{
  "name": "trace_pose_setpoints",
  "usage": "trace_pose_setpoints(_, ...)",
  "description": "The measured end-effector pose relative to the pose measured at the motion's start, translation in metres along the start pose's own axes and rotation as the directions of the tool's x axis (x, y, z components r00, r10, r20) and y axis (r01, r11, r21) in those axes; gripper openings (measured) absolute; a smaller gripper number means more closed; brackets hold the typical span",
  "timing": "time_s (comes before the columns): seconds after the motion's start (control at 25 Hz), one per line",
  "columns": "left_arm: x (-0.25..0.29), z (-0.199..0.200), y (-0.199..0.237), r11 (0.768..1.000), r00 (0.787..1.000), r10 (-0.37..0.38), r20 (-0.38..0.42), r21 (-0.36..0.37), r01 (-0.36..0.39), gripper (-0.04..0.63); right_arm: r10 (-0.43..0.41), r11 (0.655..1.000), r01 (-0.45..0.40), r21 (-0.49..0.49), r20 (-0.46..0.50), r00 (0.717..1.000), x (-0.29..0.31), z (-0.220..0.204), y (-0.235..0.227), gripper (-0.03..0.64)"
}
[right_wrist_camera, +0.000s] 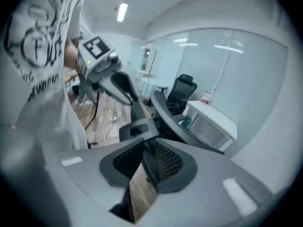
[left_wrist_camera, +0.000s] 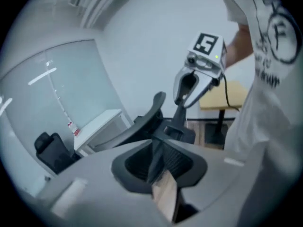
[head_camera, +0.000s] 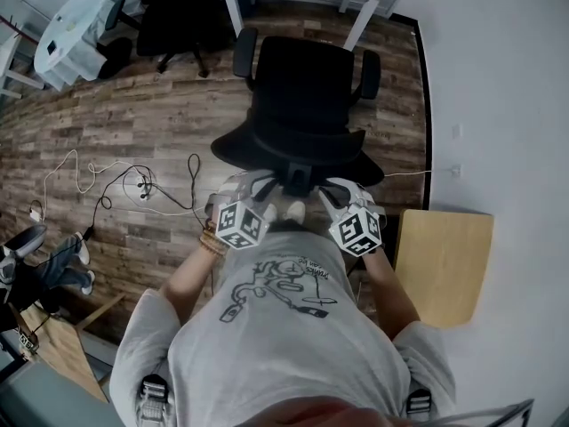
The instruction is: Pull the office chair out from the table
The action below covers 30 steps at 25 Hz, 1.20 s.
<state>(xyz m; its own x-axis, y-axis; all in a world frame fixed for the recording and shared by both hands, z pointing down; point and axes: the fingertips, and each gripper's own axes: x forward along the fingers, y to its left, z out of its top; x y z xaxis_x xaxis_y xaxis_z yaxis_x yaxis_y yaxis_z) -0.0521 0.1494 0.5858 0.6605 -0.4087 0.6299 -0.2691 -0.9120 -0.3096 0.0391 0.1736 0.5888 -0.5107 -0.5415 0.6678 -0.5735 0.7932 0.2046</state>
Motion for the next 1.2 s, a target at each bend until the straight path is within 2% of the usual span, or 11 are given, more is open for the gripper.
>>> trace_pose_setpoints(0.08,-0.017,0.024,0.006,0.986,0.993,0.007,0.121,-0.167,0.013,0.046,-0.008,0.985,-0.016,0.171,0.139,0.99,-0.018,0.028,-0.005,0.072)
trace_pose_setpoints(0.16,-0.033,0.049,0.014,0.947,0.971,0.023,0.24,-0.317,0.056,0.022,-0.043,0.952,-0.04,0.303,0.264,0.964,-0.036,0.053,-0.014,0.057)
trace_pose_setpoints(0.24,-0.048,0.071,0.022,0.91,0.942,0.052,0.332,-0.404,0.093,0.014,-0.086,0.927,-0.058,0.372,0.36,0.929,-0.054,0.076,-0.022,0.043)
trace_pose_setpoints(0.44,-0.081,0.119,0.033,0.876,0.875,0.103,0.473,-0.459,0.145,0.002,-0.142,0.908,-0.084,0.409,0.492,0.859,-0.09,0.124,-0.026,0.028)
trace_pose_setpoints(0.6,-0.108,0.152,0.045,0.827,0.817,0.148,0.557,-0.523,0.207,0.002,-0.148,0.911,-0.1,0.4,0.544,0.826,-0.114,0.157,-0.021,0.02)
trace_pose_setpoints(0.68,-0.121,0.162,0.048,0.824,0.799,0.157,0.58,-0.523,0.218,0.002,-0.15,0.913,-0.102,0.395,0.557,0.817,-0.124,0.17,-0.017,0.012)
trace_pose_setpoints(0.84,-0.138,0.174,0.049,0.84,0.776,0.171,0.607,-0.502,0.207,0.002,-0.168,0.915,-0.09,0.394,0.575,0.801,-0.138,0.187,-0.014,0.008)
trace_pose_setpoints(0.96,-0.142,0.179,0.047,0.852,0.776,0.164,0.609,-0.484,0.199,0.002,-0.174,0.918,-0.083,0.388,0.58,0.796,-0.143,0.192,-0.013,0.008)
trace_pose_setpoints(1.2,-0.138,0.173,0.051,0.853,0.781,0.15,0.606,-0.479,0.208,0.002,-0.183,0.917,-0.071,0.393,0.573,0.798,-0.142,0.196,-0.015,0.008)
